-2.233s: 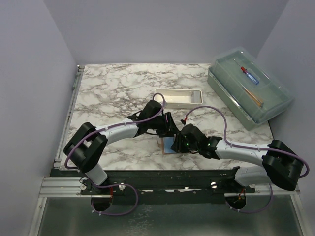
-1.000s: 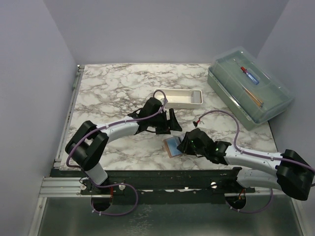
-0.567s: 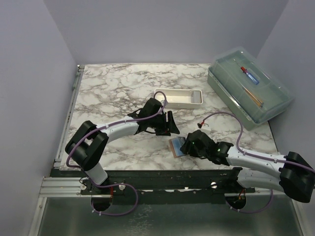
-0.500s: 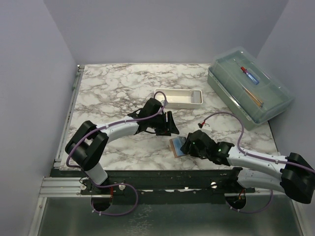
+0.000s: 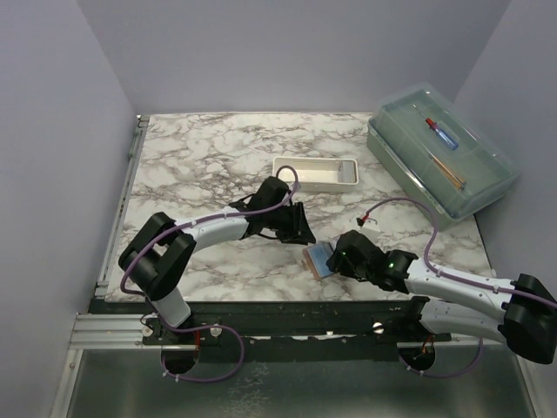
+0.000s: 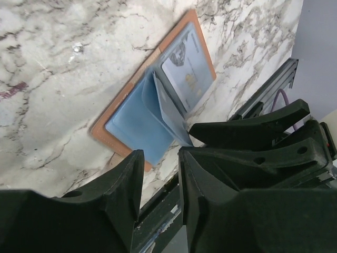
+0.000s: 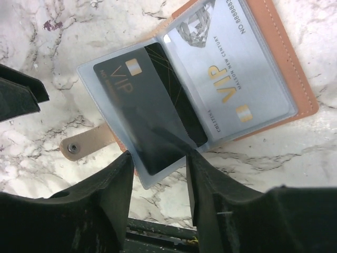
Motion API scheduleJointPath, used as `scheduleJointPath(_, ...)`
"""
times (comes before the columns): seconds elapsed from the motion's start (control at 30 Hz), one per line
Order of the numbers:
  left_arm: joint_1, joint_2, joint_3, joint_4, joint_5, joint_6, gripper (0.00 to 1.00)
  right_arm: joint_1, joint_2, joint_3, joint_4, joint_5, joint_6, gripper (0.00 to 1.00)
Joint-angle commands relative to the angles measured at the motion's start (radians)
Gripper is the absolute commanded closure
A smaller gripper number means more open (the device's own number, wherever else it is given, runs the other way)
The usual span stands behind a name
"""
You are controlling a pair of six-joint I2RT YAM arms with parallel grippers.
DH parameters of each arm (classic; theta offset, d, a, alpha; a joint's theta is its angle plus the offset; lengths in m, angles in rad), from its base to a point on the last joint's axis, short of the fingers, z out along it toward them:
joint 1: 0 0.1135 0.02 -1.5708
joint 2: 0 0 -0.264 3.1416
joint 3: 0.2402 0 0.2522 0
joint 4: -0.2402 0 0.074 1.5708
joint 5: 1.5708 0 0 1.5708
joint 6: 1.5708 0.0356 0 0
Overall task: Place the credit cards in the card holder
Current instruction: Turn over the card holder at the center of the board.
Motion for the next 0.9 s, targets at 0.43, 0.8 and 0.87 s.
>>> scheduleJointPath(0.43,-0.053,0.099,0.029,0.143,0.098,-0.069,0.62,0.001,-0.017,0.052,-0.235,0.174,0.161,0.5)
scheduleJointPath(0.8,-0.103,0.172,0.119,0.029,0.017,0.02,0.59,0.001,-0.047,0.072,-0.311,0.24,0.186,0.59)
scheduleJointPath(0.87,-0.108,0.156,0.112,-0.003,-0.037,0.045,0.48,0.001,-0.062,0.064,-0.309,0.243,0.183,0.61)
